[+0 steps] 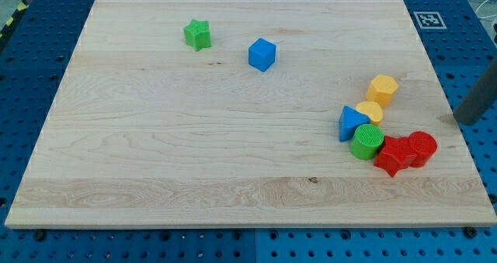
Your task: Push the yellow hexagon towards the blue cube
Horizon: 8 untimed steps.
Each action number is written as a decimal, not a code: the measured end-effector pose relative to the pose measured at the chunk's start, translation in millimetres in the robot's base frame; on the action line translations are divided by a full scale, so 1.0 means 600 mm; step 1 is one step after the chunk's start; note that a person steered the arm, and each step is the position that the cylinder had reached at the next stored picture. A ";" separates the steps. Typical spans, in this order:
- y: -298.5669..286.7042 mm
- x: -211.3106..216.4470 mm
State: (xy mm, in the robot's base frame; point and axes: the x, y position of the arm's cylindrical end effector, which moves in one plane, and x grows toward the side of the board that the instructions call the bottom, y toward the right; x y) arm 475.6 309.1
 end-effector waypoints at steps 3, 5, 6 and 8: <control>-0.134 -0.029; -0.171 -0.042; -0.114 -0.025; -0.081 -0.076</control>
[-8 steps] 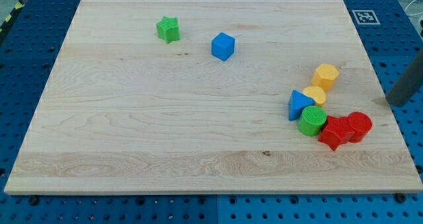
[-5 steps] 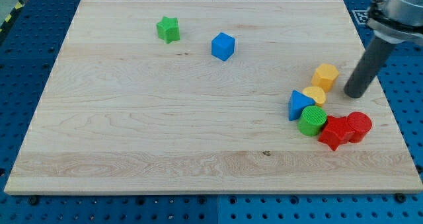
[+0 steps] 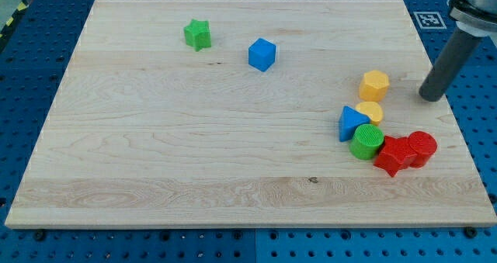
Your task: Push the yellow hexagon towards the blue cube
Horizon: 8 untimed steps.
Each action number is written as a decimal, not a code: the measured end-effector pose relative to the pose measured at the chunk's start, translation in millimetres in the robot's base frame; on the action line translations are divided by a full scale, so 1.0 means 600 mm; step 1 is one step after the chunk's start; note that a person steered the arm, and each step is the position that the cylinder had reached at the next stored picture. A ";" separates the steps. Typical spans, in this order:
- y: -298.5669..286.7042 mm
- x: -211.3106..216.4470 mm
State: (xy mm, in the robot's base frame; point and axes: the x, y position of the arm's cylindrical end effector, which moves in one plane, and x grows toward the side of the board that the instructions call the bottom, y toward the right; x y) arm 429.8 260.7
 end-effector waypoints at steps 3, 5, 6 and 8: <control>-0.132 -0.022; -0.195 -0.028; -0.179 -0.046; -0.233 -0.055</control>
